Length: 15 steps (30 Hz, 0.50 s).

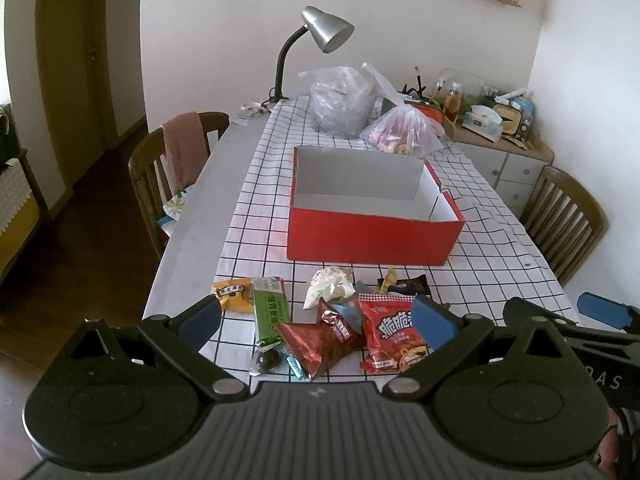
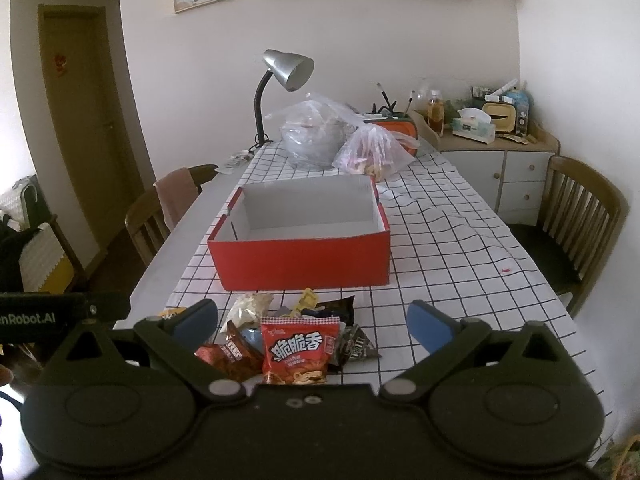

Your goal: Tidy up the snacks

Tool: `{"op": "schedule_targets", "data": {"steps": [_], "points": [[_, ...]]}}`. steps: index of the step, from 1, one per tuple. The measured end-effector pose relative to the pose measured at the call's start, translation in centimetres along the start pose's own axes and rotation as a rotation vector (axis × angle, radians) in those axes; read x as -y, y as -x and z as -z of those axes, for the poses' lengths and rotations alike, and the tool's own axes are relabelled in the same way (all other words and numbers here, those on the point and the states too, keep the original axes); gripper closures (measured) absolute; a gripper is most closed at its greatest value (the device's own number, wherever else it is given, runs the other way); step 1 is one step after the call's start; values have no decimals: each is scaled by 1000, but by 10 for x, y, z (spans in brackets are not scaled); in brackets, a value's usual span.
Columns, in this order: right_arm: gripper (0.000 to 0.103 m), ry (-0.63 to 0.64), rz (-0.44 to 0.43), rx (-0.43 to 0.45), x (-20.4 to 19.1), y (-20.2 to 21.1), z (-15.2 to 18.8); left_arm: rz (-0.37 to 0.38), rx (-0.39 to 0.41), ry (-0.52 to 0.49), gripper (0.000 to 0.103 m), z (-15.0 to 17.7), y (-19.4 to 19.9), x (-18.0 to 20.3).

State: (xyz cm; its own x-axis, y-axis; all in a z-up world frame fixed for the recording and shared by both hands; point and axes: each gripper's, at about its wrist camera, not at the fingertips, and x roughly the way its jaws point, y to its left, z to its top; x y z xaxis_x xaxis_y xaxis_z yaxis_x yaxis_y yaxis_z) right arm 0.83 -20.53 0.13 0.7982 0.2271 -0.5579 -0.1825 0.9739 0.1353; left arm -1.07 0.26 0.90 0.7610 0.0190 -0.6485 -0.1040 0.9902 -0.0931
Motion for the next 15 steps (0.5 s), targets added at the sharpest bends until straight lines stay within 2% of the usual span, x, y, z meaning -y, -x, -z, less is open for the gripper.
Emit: {"op": "schedule_targets", "data": {"steps": [15], "points": [[2, 8, -1, -2, -1, 2, 0, 4, 0, -5, 1, 4, 4, -3]]}}
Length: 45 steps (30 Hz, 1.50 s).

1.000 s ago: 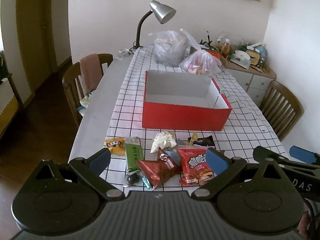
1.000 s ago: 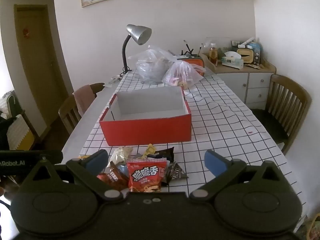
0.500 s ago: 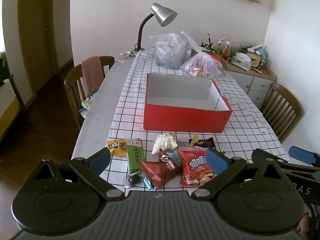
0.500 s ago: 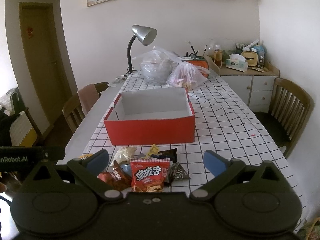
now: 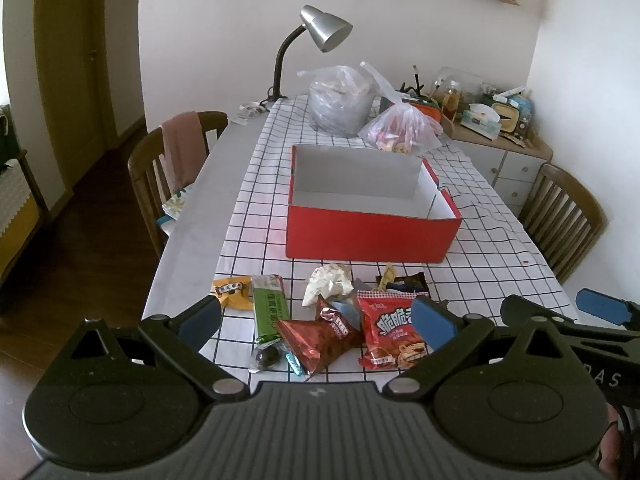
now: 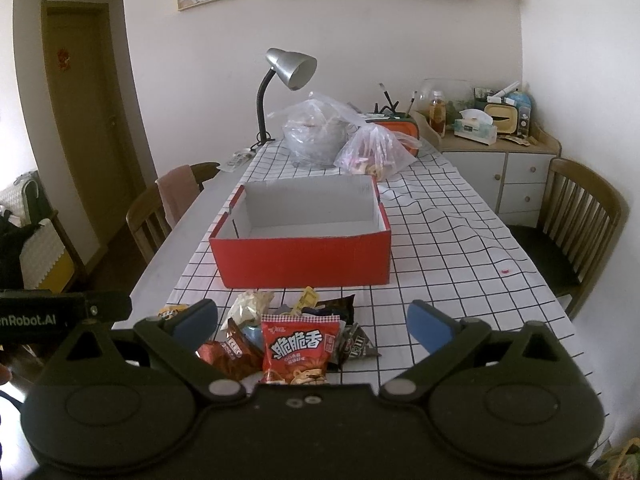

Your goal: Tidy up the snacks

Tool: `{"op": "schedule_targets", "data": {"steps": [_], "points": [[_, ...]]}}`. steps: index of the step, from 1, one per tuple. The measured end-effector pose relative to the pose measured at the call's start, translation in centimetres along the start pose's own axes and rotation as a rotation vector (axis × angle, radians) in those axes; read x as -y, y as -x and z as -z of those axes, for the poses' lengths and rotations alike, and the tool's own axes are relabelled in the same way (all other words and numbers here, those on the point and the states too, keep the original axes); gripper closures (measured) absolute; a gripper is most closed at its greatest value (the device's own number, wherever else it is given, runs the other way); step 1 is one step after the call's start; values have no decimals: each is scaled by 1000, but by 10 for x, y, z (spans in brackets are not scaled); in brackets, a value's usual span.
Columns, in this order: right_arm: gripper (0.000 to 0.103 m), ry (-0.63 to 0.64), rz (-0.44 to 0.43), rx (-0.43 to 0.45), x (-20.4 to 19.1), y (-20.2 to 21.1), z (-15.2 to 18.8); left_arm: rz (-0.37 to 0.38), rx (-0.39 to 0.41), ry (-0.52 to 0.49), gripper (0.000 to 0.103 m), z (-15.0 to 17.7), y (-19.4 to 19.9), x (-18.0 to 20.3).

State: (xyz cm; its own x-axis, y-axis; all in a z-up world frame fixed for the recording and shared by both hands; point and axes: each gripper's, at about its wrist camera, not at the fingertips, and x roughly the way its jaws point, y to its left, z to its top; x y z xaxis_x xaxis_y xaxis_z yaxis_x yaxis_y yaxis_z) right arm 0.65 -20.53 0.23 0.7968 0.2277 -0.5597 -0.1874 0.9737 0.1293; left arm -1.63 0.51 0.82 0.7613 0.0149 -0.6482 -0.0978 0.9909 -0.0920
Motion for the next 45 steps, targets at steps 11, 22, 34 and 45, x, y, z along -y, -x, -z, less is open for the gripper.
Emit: {"op": "schedule_targets", "data": {"steps": [11, 22, 34, 45], "points": [[2, 1, 0, -4, 0, 2, 1, -7, -9, 0, 1, 0, 0, 5], [1, 8, -5, -8, -3, 2, 2, -14, -15, 0, 1, 0, -1, 4], [1, 24, 4, -20, -13, 2, 4, 2, -24, 9, 1, 8, -4, -5], [1, 58, -36, -76, -8, -28, 8, -29, -47, 66, 1, 6, -24, -24]]}}
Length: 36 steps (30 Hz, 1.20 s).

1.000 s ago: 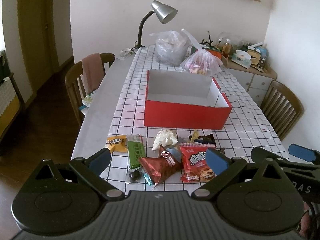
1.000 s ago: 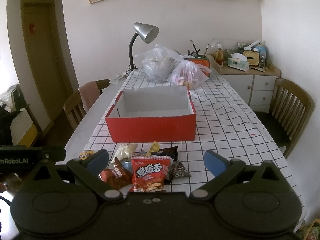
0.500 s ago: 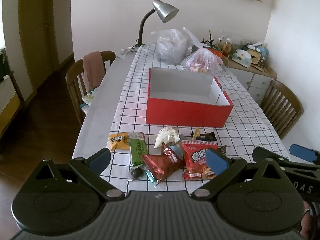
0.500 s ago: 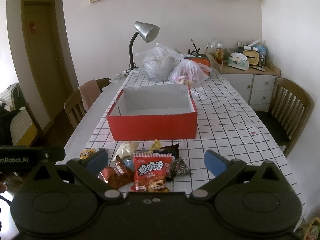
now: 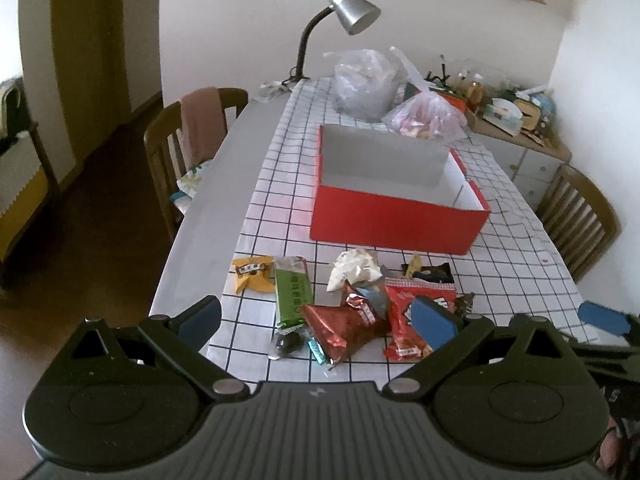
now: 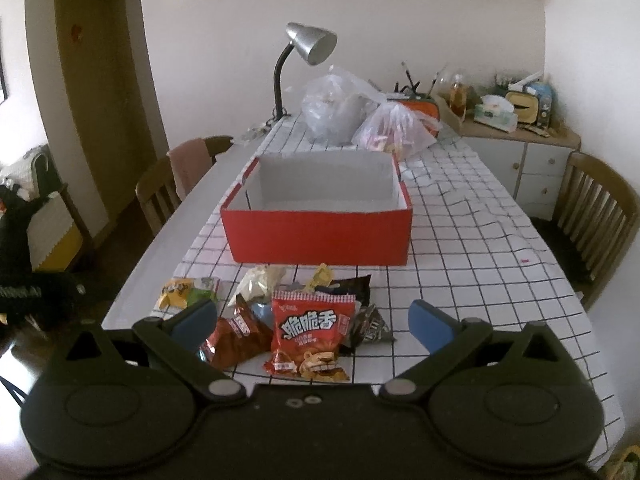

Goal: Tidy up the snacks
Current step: 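Grasp the red chip bag with the right gripper while the left grasps the brown Oreo bag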

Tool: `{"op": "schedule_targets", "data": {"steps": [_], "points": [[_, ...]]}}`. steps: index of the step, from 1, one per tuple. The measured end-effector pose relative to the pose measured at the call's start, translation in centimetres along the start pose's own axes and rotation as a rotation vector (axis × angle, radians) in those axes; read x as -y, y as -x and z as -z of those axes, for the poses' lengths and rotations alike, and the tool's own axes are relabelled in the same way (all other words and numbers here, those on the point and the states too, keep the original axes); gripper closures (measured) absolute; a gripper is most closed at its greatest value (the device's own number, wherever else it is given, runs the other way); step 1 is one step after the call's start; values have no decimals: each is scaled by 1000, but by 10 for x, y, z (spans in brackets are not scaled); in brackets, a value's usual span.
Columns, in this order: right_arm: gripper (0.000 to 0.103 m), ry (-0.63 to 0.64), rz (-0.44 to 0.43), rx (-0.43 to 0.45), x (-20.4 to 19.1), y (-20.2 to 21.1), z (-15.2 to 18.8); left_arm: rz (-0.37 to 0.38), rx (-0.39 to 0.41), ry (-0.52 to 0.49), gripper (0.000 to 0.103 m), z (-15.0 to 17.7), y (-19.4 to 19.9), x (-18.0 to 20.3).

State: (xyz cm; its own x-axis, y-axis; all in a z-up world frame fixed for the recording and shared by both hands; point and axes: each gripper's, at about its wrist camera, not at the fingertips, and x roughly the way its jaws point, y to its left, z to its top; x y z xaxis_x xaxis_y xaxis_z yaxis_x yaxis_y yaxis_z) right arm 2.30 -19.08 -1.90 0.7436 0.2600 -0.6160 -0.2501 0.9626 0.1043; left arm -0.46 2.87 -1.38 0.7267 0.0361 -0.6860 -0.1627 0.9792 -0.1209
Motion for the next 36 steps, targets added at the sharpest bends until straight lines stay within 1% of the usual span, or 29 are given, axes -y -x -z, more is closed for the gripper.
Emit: {"op": "schedule_targets", "data": {"steps": [3, 5, 6, 8, 12, 18, 20, 22, 27, 32, 34, 36], "points": [[1, 21, -3, -29, 4, -13, 3, 16, -10, 35, 1, -1, -9, -8], [1, 26, -9, -53, 8, -23, 5, 18, -3, 33, 2, 0, -13, -11], [1, 23, -15, -68, 11, -28, 5, 32, -1, 20, 2, 0, -16, -11], [1, 22, -33, -99, 17, -39, 7, 64, 10, -32, 2, 2, -22, -8], [1, 25, -43, -152, 28, -61, 7, 94, 24, -149, 2, 7, -37, 1], [1, 25, -58, -227, 28, -96, 6, 113, 14, -301, 3, 14, -62, 15], [1, 26, -52, -263, 24, -111, 9, 107, 2, -348, 6, 16, -70, 18], [2, 29, -58, -296, 21, -126, 12, 100, -12, -354, 8, 17, -74, 16], [6, 52, -15, -367, 7, -162, 23, 83, -28, -350, 8, 24, -74, 9], [6, 74, 5, -400, -5, -183, 27, 66, -32, -379, 9, 28, -75, 6], [5, 87, 19, -416, -9, -190, 29, 70, -34, -391, 9, 29, -76, 6], [5, 99, 31, -430, -11, -197, 32, 76, -34, -425, 9, 30, -78, 8]]}}
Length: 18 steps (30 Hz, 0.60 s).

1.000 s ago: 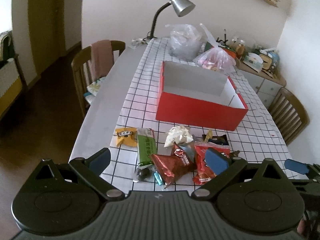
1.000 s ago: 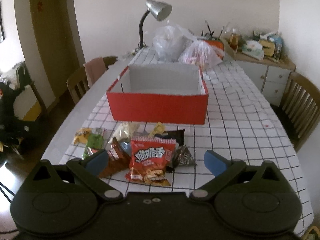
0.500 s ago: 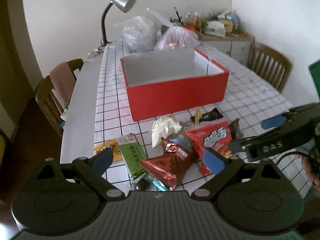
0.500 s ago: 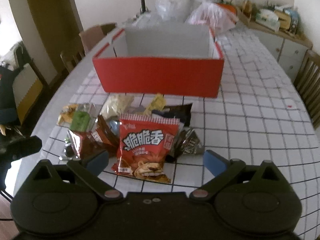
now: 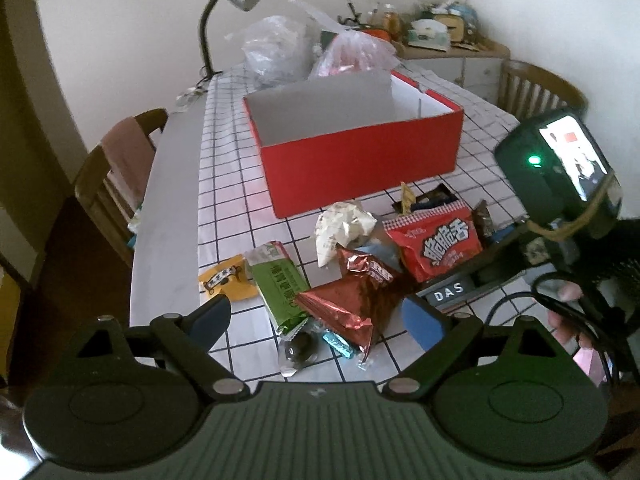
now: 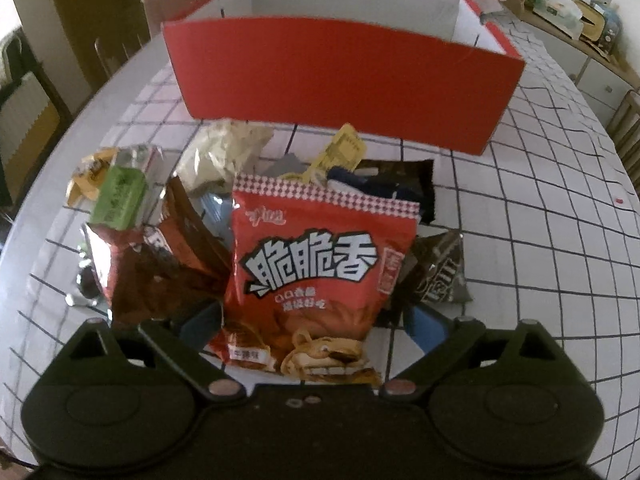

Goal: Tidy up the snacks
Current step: 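Grasp the red chip bag with the right gripper while the left grasps the brown Oreo bag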

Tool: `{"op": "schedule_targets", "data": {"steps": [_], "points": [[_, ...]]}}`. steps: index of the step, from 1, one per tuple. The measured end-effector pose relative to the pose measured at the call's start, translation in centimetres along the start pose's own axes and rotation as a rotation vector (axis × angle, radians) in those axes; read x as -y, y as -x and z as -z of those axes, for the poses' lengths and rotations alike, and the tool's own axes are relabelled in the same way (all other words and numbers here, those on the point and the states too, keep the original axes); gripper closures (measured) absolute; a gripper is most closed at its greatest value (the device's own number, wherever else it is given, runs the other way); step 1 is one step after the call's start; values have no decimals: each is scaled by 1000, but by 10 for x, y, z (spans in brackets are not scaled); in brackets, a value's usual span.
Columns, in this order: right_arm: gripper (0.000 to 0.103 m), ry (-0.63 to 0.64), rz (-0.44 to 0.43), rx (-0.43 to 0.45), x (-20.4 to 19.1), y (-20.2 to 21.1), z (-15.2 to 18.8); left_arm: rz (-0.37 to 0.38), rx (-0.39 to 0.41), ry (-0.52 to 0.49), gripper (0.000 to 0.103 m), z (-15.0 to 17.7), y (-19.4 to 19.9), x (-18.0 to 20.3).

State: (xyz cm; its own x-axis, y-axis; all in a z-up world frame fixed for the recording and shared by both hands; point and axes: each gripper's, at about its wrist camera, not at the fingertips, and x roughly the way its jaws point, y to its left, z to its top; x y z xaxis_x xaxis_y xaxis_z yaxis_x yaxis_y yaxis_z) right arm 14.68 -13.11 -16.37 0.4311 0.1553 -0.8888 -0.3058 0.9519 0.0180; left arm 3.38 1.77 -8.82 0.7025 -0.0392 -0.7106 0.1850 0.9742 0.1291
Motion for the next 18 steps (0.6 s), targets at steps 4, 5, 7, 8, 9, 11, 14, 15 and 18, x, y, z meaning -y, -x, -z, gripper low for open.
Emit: {"op": "schedule_targets", "data": {"steps": [4, 5, 7, 8, 9, 11, 14, 15, 18], "points": [[15, 0, -7, -6, 2, -4, -1, 31, 10, -111, 9, -3, -7, 9], [17, 1, -12, -5, 2, -3, -1, 38, 13, -144, 9, -3, -10, 11], [24, 8, -9, 1, 5, -1, -1, 47, 8, -206, 9, -5, -18, 17], [25, 6, -15, 3, 7, -1, -1, 53, 5, -232, 9, -4, -22, 19], [29, 0, -22, 7, 9, 0, 0, 56, 1, -257, 9, -4, -27, 21], [30, -15, -39, 9, 15, 3, 0, 65, -16, -309, 9, -4, -38, 27], [31, -38, -69, 9, 24, 8, 2, 72, -42, -379, 9, -3, -56, 35], [31, -42, -79, 8, 26, 9, 3, 66, -44, -409, 9, -3, -62, 38], [31, -53, -101, 11, 31, 15, 6, 59, -62, -449, 12, -5, -78, 45]]}}
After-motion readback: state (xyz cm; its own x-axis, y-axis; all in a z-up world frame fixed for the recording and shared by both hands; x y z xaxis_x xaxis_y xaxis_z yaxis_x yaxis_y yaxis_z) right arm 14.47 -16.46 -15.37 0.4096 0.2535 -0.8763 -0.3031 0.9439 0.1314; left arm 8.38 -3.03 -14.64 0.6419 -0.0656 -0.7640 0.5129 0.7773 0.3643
